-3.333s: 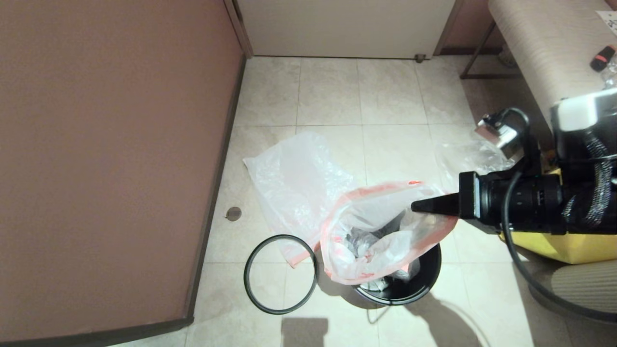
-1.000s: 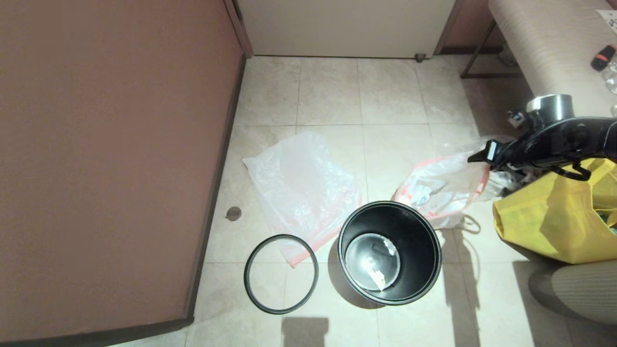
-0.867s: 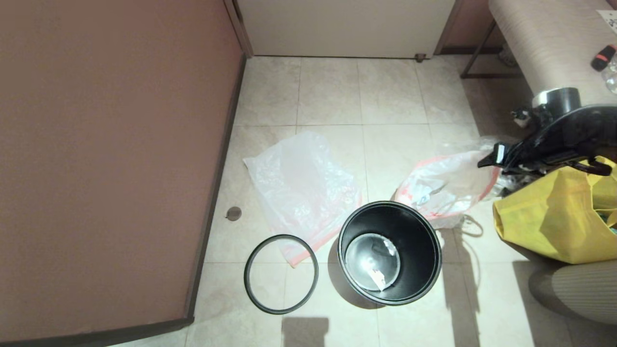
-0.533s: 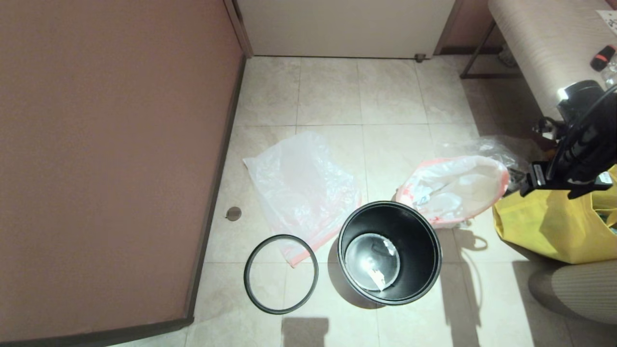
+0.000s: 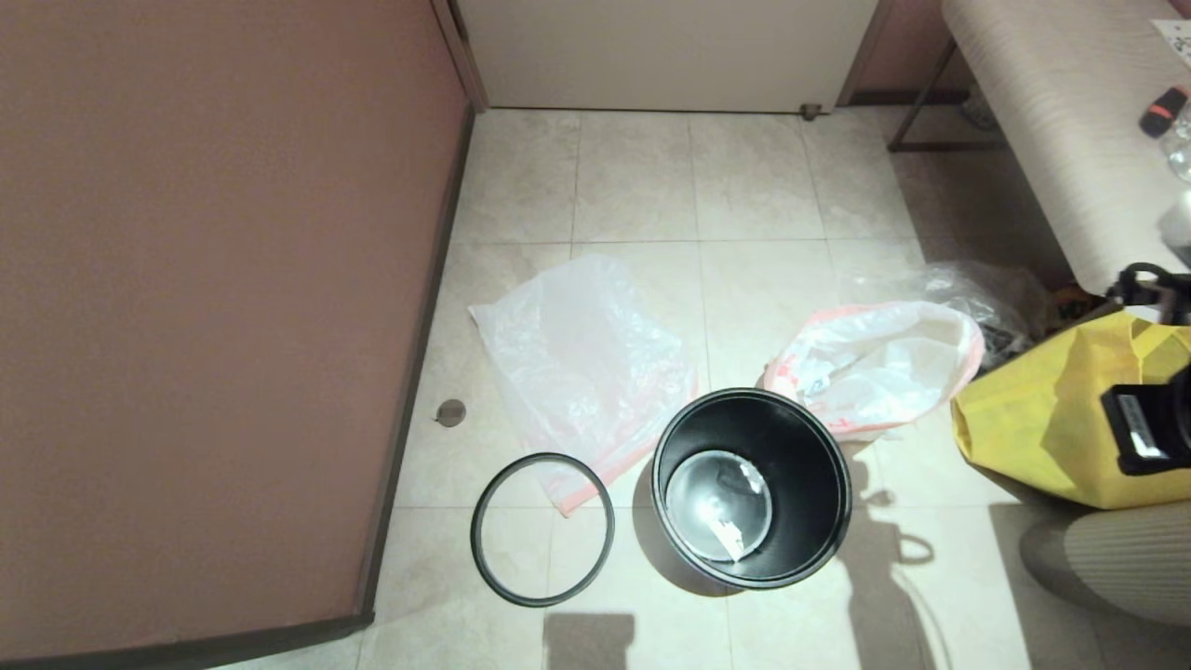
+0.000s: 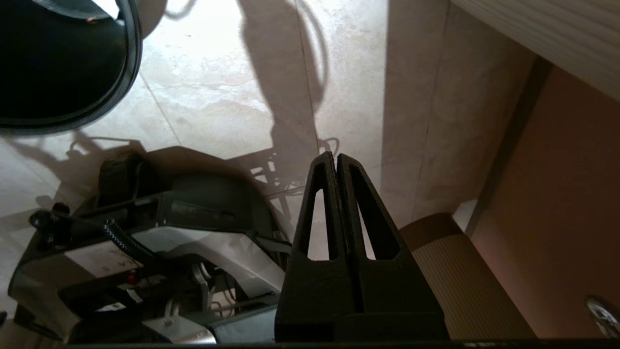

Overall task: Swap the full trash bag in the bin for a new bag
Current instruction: Pick up a new trash bag

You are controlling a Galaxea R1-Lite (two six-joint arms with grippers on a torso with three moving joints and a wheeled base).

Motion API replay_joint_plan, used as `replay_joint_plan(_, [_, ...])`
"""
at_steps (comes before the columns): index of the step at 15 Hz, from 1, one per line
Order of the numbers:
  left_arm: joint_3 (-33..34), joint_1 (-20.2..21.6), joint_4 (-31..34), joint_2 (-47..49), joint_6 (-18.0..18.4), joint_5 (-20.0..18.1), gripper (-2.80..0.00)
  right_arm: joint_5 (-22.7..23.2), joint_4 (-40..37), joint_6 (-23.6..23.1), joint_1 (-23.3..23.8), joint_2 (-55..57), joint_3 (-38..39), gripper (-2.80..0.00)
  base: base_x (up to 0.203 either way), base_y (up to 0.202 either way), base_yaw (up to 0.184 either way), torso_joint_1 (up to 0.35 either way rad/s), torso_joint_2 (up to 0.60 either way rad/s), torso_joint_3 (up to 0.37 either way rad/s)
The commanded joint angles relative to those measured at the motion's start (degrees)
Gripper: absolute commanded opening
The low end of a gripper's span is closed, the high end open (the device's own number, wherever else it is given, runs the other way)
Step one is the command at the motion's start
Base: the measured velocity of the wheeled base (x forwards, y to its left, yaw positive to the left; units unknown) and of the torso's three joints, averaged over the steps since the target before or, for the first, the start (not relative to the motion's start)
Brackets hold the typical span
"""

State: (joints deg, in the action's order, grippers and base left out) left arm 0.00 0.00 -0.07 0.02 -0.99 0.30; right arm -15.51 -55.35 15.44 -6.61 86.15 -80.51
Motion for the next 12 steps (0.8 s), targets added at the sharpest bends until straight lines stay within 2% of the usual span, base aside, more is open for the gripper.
replay_joint_plan(1, [0.0, 0.0, 0.0, 0.0, 0.0, 0.0, -2.80, -0.1, -0.3, 0.2, -1.2, -12.2, 4.8, -2.80, 0.000, 0.000, 0.000, 0.000, 0.00, 0.000])
replay_joint_plan(8, [0.0, 0.0, 0.0, 0.0, -0.1, 0.1, -2.80, -0.9, -0.3, 0.5, -1.0, -52.8, 22.8, -2.80, 0.000, 0.000, 0.000, 0.000, 0.00, 0.000])
replay_joint_plan(12, [0.0, 0.0, 0.0, 0.0, 0.0, 0.0, -2.80, -2.7, 0.6, -1.1, 1.6, -67.4, 33.5, -2.80, 0.000, 0.000, 0.000, 0.000, 0.00, 0.000])
